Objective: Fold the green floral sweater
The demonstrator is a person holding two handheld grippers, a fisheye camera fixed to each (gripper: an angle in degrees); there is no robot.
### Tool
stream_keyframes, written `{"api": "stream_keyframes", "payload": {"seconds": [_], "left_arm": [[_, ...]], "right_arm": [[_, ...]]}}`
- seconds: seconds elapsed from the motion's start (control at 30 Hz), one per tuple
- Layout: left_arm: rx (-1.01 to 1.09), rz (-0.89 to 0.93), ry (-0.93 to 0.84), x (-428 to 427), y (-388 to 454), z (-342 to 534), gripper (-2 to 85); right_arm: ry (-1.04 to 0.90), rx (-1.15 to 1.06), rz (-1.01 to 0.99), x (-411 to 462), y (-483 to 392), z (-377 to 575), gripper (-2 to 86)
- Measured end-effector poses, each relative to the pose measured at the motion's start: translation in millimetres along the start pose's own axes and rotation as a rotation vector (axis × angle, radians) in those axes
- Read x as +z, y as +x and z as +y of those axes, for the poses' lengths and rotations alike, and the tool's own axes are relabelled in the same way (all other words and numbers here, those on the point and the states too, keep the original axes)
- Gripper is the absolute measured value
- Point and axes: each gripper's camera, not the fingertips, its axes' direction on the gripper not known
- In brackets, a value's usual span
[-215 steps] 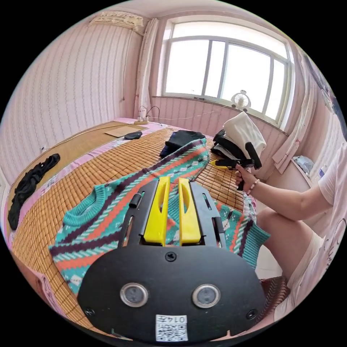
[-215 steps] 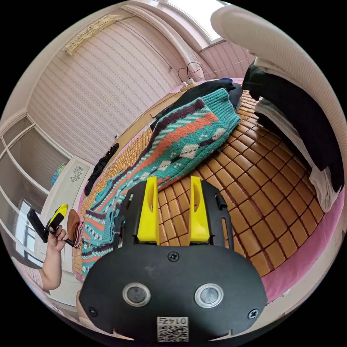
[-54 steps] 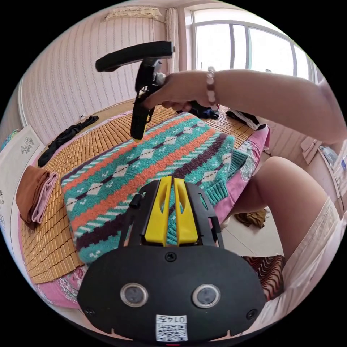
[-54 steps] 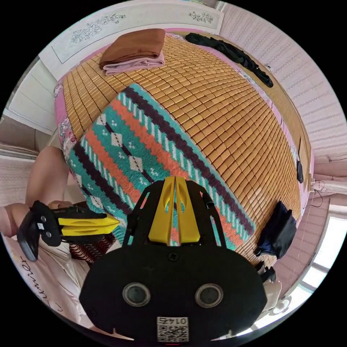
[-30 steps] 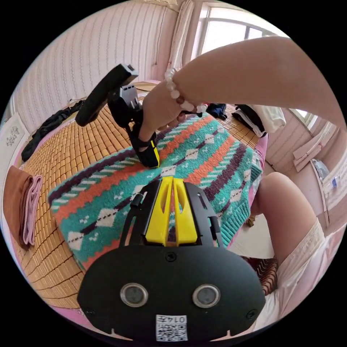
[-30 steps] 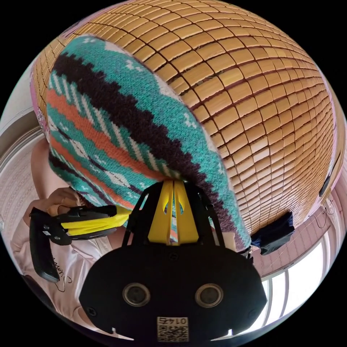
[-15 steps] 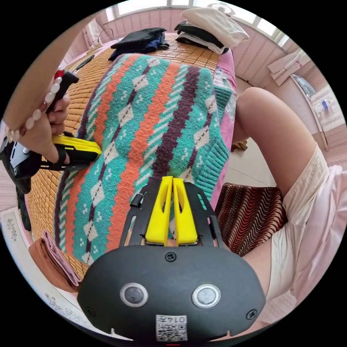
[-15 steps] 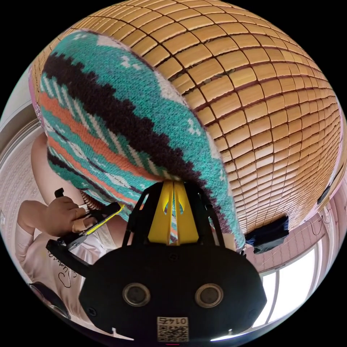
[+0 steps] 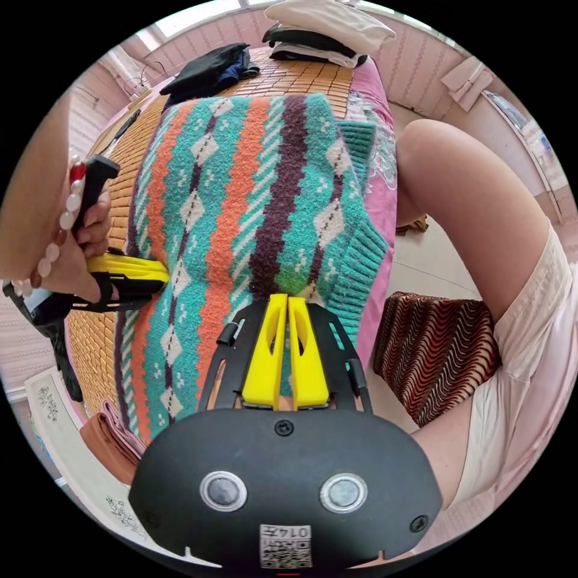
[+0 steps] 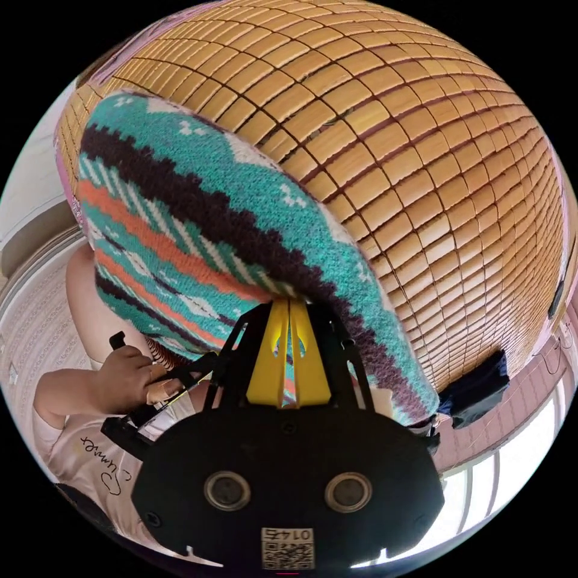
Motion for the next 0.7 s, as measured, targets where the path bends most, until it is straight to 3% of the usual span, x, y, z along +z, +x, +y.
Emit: {"api": "stream_keyframes", "payload": {"seconds": [0.2, 0.27, 0.33, 0.43, 0.53, 0.7], "left_arm": [[-0.074, -0.120, 0.045, -4.5, 18.5, -0.5, -1.0], [-0.143, -0.088, 0.111, -14.9, 18.4, 10.9, -1.0], [-0.241, 0.039, 0.218, -28.6, 11.4, 30.6, -1.0], [-0.484, 0.131, 0.379, -50.5, -2.4, 70.7, -0.9], [-0.627, 0.182, 0.463, -65.9, -17.7, 95.1, -0.7], [-0.684, 0.286, 0.625, -90.3, -46.2, 96.5, 2.3]], "right_arm": [[0.454, 0.102, 0.089, 54.5, -2.4, 128.3, -0.8], [0.621, 0.191, -0.025, 68.2, 11.9, 182.5, -0.7], [0.942, 0.325, -0.227, 93.4, 34.3, 287.4, 0.0], [1.189, 0.488, -0.314, 159.2, 46.9, 418.7, 2.7], [1.346, 0.733, -0.333, 248.6, 45.6, 512.9, 7.8], [1.210, 0.900, -0.463, 350.8, 53.7, 551.8, 13.2]]}}
